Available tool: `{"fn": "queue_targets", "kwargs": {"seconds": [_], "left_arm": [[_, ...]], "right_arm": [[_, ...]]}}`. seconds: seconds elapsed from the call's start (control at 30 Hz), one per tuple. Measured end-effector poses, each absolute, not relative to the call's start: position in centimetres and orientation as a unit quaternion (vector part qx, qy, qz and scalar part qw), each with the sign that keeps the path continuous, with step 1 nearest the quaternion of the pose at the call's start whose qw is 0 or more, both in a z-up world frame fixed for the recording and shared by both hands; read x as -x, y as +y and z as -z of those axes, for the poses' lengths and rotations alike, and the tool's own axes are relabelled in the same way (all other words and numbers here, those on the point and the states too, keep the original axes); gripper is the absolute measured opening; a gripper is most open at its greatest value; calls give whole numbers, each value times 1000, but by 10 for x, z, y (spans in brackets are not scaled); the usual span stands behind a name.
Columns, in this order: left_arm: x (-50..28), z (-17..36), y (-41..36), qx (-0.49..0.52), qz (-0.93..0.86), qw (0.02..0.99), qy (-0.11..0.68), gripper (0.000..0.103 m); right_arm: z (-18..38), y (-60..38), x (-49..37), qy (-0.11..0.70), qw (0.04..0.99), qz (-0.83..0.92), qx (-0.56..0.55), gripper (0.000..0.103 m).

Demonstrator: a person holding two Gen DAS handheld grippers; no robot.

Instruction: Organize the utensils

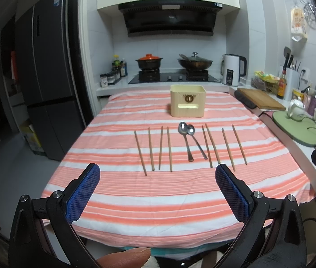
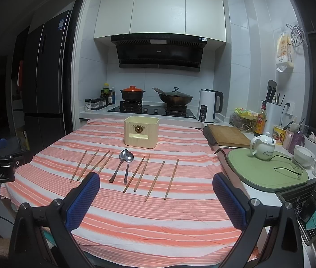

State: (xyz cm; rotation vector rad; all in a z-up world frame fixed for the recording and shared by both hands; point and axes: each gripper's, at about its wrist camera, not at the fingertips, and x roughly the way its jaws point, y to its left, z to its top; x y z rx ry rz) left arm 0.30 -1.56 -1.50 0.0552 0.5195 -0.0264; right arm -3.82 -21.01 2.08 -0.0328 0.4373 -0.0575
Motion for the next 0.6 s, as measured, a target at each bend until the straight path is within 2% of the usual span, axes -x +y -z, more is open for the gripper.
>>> {"fn": "queue_targets", "kwargs": {"seconds": [0.37, 0.6], "left_arm": [[-16, 23, -5, -14, 6, 959, 282, 103], [-49, 57, 19, 6, -1, 948, 318, 103]], "right_arm": [[-12, -212, 32, 226, 974, 26, 12, 103], [23, -221, 9, 254, 967, 30, 10, 103]]}}
